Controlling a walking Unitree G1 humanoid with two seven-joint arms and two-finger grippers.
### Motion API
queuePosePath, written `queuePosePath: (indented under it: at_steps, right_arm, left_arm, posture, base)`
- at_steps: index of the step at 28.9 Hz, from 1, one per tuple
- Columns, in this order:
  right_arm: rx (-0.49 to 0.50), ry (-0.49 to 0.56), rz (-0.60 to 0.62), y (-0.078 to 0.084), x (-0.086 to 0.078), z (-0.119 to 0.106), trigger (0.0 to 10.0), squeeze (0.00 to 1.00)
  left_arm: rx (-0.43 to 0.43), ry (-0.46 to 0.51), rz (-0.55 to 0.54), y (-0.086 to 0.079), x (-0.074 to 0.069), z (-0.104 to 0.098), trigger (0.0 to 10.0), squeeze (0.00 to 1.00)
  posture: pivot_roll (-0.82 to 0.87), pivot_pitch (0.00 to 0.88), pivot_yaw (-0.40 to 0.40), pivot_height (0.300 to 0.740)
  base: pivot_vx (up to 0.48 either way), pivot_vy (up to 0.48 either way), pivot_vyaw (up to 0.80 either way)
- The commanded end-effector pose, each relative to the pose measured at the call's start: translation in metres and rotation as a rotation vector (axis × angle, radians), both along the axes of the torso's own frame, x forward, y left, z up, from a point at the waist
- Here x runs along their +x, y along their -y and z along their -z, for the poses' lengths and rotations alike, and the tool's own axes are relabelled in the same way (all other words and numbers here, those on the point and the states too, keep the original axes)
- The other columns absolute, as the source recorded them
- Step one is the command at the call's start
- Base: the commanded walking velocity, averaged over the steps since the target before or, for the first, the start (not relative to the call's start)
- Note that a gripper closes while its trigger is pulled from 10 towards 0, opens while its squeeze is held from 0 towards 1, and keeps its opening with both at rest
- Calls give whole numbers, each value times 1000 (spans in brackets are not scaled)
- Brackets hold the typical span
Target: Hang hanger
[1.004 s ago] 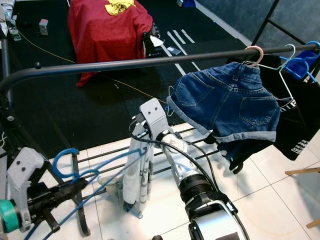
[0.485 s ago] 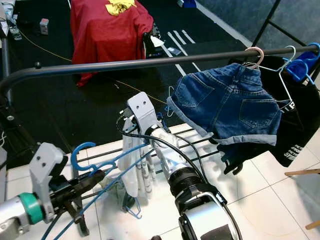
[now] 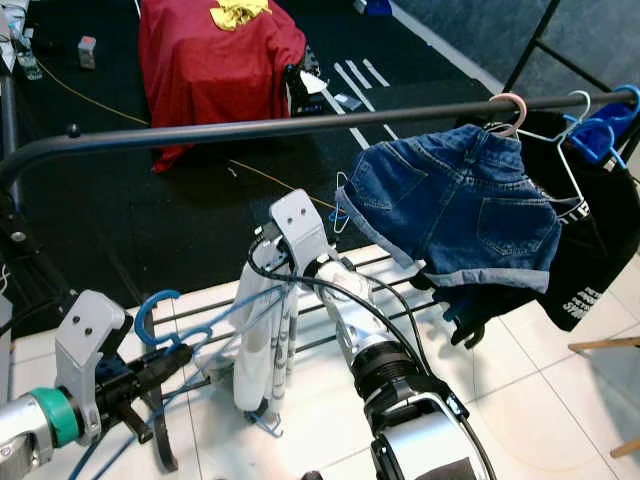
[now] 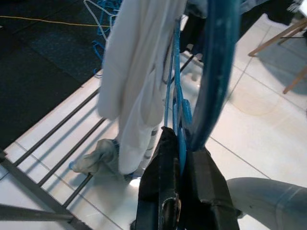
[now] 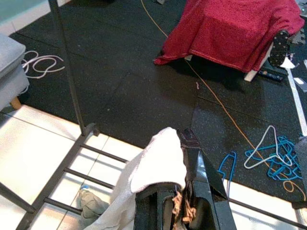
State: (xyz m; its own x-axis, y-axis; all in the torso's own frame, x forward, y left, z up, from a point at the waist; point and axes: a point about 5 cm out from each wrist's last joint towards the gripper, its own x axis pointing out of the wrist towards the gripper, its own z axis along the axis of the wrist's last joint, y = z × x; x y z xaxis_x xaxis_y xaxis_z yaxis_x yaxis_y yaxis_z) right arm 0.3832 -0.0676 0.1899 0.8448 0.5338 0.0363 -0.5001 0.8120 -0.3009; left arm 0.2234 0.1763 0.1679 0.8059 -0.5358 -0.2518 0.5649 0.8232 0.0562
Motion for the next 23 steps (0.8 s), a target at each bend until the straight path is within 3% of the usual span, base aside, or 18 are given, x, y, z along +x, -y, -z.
queuePosePath:
  at_steps: [1,11,19,23]
  right_arm:
    - [-3,13,-20,-1,-2,-1,10000,0]
    - [11,0,-67,-11,-9,0,10000,0]
    - [-59,-21,-58,3,-13,10,10000,0]
    - [92,-135,41,-2,-13,14,10000,0]
  left_arm:
    - [12,-5,-15,0,0,5,10000,0]
    - [-1,22,-69,8,9,7,10000,0]
    - [3,46,-133,-1,15,3,10000,0]
    - [-63,60,-167,16,21,-3,10000,0]
  posture:
    - [14,154,-21,740]
    - [7,150,-22,740]
    - [7,154,-23,740]
    - [-3,158,-18,740]
  base:
    - [0,0,0]
    - [0,0,0]
    - [0,0,0]
    - [0,0,0]
